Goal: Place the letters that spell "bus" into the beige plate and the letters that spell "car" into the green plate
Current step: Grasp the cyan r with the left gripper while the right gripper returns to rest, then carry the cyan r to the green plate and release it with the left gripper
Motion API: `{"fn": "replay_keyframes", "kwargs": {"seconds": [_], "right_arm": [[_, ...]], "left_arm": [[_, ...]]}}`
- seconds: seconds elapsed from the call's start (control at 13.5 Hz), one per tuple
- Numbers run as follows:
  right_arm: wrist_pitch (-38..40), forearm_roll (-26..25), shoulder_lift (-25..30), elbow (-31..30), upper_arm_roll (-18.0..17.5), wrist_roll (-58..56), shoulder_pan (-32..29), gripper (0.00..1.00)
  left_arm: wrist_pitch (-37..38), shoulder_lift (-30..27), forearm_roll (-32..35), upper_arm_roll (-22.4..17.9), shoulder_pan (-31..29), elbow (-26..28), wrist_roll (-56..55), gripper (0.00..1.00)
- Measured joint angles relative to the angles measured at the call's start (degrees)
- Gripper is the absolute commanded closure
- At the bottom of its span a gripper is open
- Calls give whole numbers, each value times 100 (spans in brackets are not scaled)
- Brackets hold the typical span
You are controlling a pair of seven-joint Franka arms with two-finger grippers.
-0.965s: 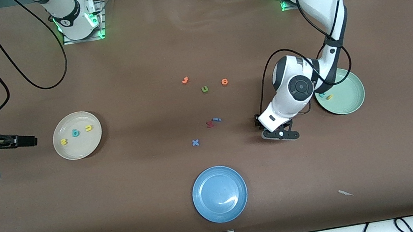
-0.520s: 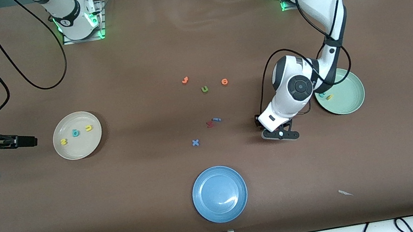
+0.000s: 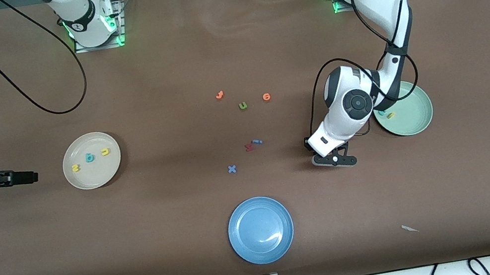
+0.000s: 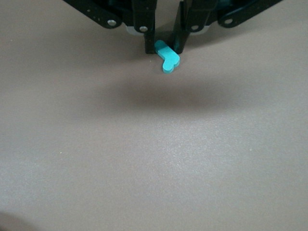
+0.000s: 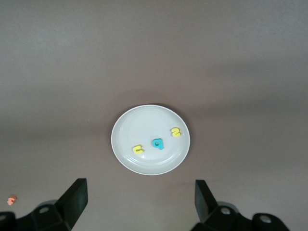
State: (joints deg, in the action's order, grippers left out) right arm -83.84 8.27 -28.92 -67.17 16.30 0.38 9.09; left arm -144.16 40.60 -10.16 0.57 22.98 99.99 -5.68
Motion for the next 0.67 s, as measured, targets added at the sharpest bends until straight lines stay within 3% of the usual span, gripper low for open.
{"fn": "replay_keyframes", "kwargs": {"seconds": [0.07,0.22,0.37,0.67], "right_arm": [[-121,-61,122,-114,-70,1,-17,2],[-964,-153,600,-908,-157,9,36,1],[-1336,-171,1024,-1533,-199,9,39,1],[-1206,-173,1225,-1666,-244,392,28,1]], "left_arm": [[0,0,0,-28,7,-3,1,100],[0,-9,0,-99,12,-19,1,100],[38,-36,0,-117,13,-42,1,100],[929,-399,15,-280,-144,-157,163,100]]}}
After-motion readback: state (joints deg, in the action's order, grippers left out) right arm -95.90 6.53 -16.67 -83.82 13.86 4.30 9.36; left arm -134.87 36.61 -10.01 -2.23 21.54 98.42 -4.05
